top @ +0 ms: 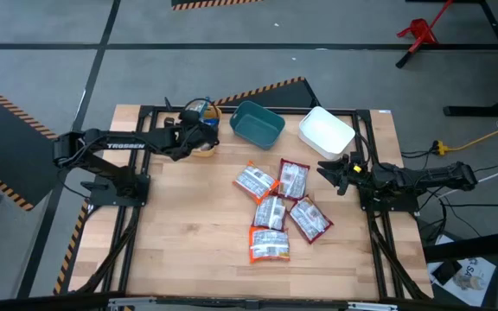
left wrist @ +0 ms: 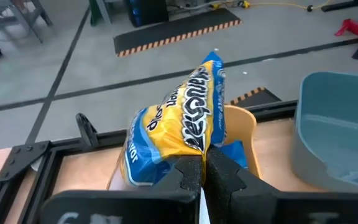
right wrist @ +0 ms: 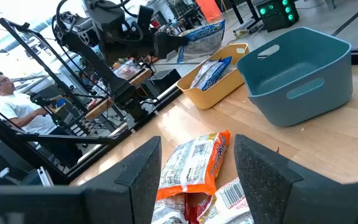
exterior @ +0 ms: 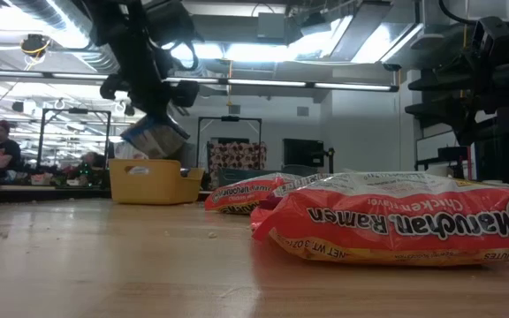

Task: Sort Maruchan noodles
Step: Put the blue noodle pack into the yellow bin

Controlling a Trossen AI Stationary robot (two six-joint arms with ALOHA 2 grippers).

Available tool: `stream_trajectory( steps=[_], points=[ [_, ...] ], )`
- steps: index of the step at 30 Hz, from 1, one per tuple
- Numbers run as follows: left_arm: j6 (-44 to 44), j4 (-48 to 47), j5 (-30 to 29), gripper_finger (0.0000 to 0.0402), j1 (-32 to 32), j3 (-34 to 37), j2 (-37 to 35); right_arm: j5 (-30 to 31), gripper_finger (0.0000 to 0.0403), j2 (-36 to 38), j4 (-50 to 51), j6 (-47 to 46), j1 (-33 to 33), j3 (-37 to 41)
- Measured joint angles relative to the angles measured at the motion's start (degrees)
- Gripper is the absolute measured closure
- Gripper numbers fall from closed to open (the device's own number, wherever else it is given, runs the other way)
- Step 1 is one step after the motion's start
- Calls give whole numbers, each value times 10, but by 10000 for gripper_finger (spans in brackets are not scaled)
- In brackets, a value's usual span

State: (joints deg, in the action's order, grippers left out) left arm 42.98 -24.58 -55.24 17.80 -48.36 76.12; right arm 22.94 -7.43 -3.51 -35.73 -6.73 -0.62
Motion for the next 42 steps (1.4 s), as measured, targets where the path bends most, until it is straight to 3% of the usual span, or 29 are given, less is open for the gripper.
stream_trajectory(
  steps=[11, 19, 29, 42],
  points=[
    [36, -10, 59, 401, -7, 15, 66, 0, 212, 0, 0, 0, 0, 0],
    [74, 2, 199, 397, -7, 15, 100, 0, 212, 0, 0, 0, 0, 0],
    [121, 4, 285, 328, -7, 15, 101, 0, 212, 0, 0, 2, 0, 0],
    [103, -2, 359, 227, -7, 15, 70, -10, 212, 0, 0, 3, 0, 0]
  ],
)
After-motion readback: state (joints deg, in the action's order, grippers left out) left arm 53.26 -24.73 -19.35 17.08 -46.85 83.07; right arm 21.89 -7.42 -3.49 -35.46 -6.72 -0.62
